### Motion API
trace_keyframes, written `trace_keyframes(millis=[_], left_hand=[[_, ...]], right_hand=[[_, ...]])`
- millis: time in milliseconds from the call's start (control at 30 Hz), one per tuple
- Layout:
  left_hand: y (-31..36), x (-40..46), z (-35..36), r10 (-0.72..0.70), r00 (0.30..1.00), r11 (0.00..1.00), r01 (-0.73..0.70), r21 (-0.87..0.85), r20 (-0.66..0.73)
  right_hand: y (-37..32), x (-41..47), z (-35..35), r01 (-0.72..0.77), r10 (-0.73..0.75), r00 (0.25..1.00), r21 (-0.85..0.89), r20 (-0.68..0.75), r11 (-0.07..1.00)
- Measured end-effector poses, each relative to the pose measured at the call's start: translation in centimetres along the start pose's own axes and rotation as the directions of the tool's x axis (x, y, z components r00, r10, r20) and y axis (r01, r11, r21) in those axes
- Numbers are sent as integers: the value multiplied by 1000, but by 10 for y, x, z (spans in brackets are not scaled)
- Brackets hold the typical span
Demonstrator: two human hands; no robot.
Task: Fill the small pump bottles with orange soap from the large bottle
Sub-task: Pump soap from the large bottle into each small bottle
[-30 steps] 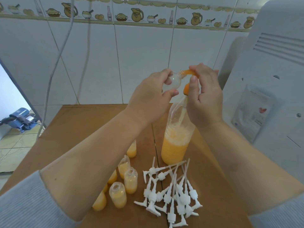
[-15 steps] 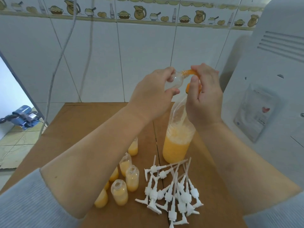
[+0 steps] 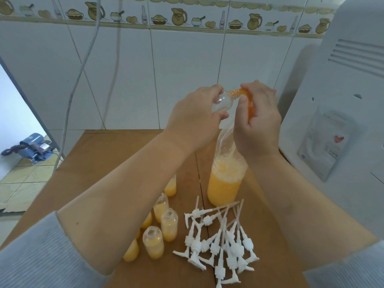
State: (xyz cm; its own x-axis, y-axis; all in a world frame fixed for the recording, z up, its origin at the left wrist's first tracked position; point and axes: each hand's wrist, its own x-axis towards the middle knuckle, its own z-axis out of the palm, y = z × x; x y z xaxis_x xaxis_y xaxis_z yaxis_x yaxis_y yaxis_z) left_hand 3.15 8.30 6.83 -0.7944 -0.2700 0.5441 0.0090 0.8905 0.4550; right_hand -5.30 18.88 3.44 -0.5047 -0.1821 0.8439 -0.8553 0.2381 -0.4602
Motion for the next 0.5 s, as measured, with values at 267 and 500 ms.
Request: trace_keyframes(millis=[267,500], left_hand=[[6,5,-4,2,1000,999,-2,37,8],[6,0,0,25,1000,997,-26,76,12]], right_hand=[[-1,3,-14,10,-6,996,-40,84,999],[6,-4,-3,23,-24,1000,-14,-11,1000]])
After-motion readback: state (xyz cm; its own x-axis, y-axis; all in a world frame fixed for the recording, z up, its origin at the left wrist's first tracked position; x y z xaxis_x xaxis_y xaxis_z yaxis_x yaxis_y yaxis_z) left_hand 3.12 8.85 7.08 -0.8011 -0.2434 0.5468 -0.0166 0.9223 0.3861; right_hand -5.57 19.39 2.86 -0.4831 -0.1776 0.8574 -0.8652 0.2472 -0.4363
